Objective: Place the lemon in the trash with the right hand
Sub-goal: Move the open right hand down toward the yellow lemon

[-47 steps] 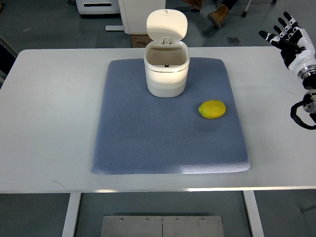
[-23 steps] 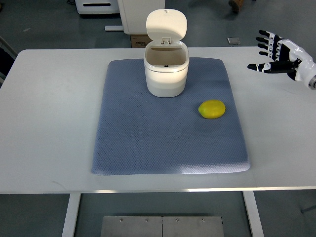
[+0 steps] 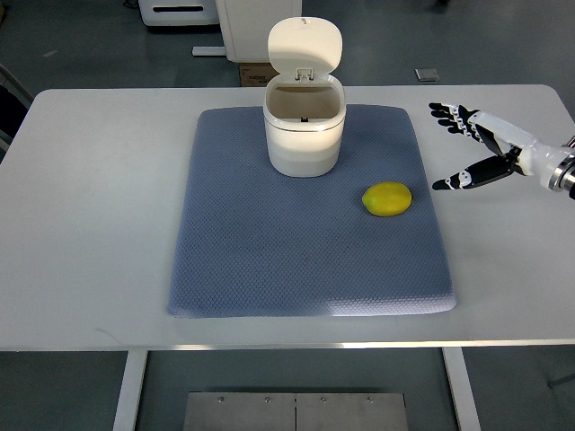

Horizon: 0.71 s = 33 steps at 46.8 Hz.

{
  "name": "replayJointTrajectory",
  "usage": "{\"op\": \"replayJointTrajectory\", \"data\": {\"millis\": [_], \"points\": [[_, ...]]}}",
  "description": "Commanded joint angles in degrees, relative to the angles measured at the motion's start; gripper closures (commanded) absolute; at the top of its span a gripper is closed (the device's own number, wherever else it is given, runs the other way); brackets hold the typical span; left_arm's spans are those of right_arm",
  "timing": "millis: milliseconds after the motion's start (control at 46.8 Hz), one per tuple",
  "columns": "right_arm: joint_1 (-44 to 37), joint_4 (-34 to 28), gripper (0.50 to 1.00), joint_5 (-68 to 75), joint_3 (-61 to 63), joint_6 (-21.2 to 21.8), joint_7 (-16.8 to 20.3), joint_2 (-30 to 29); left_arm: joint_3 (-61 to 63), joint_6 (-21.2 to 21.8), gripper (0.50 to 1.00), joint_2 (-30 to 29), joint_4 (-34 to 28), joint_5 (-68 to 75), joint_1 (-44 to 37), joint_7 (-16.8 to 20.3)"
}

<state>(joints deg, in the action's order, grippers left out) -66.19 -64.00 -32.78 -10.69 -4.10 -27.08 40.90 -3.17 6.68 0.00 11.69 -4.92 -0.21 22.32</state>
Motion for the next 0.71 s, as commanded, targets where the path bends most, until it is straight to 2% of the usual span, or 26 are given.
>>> {"op": "replayJointTrajectory", "data": {"millis": [0, 257, 684], "points": [[-2.01, -0.07, 0.515, -0.09, -4.15, -2.74, 0.01, -1.87, 0.00, 0.00, 0.500, 0.00, 0.00, 0.00, -0.05, 0.00], [-7.55, 0.19, 0.555, 0.35, -18.92, -11.71, 0.01, -9.69, 0.00, 0.00, 0.500, 0.00, 0.00, 0.00, 0.03, 0.00], [-7.64, 1.60, 0.590, 0.61, -21.21, -12.42, 0.98, -13.12, 0.00, 0.00, 0.500, 0.00, 0.00, 0.00, -0.05, 0.00]]}}
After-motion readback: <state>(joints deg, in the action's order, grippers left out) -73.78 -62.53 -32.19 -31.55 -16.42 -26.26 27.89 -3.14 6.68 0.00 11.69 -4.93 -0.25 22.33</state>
